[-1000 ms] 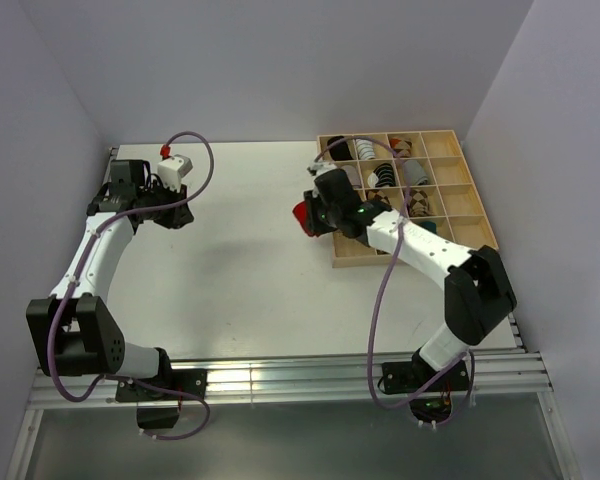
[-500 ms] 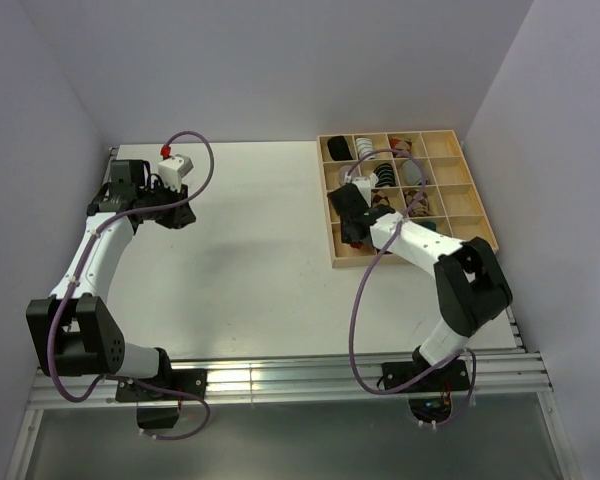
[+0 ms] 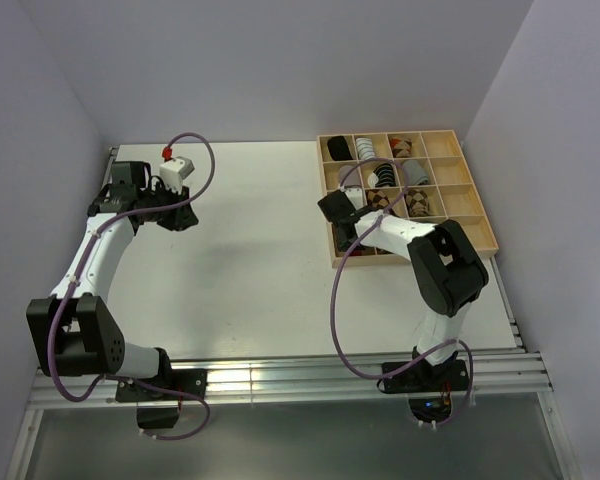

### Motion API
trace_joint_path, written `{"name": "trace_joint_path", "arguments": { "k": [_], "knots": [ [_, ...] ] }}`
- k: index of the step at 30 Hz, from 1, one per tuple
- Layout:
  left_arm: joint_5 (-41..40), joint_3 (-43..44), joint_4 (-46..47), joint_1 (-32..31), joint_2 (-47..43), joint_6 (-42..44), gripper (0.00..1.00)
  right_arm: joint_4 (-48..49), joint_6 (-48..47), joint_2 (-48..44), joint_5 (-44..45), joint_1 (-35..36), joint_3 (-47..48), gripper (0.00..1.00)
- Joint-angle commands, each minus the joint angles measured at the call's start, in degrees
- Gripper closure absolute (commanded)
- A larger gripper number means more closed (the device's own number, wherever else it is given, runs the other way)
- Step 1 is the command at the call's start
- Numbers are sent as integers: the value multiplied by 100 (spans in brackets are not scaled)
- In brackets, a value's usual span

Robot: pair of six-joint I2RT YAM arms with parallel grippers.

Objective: Roll the socks
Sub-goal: Place the sock in the storage box.

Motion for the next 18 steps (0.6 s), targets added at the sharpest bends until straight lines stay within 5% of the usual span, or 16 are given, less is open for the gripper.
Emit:
{"name": "trace_joint_path", "arguments": {
  "k": [1, 6, 18],
  "knots": [
    [165, -19, 49, 4, -146, 1, 76, 172, 273, 341, -177, 35, 138, 94],
    [165, -19, 31, 4, -110, 1, 77, 243, 247, 254, -370, 44, 50, 72],
    [174, -115, 31, 4, -110, 45, 76, -126, 115, -186, -511, 44, 314, 45]
  ]
}}
